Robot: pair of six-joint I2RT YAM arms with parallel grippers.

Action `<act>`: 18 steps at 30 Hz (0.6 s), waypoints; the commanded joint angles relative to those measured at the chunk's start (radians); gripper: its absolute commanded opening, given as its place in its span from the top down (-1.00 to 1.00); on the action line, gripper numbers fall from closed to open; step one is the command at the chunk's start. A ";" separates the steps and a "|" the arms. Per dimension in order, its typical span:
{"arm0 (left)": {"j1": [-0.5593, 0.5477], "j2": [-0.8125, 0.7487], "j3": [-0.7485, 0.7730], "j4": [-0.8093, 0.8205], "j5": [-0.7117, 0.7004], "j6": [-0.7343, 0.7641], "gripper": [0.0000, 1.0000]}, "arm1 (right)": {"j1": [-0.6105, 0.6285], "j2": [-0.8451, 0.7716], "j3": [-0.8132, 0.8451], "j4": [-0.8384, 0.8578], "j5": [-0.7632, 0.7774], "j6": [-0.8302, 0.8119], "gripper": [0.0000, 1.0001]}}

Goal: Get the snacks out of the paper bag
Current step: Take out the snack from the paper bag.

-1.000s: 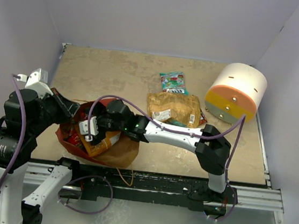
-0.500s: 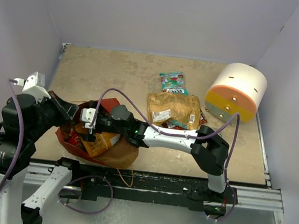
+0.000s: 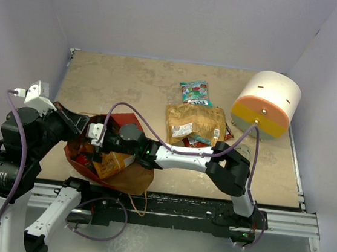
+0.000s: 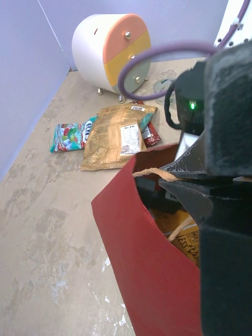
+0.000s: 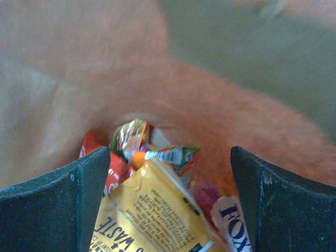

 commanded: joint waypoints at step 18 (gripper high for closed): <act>-0.005 0.016 -0.031 0.104 0.075 0.047 1.00 | -0.026 0.049 0.283 -0.967 -0.333 -0.850 -0.94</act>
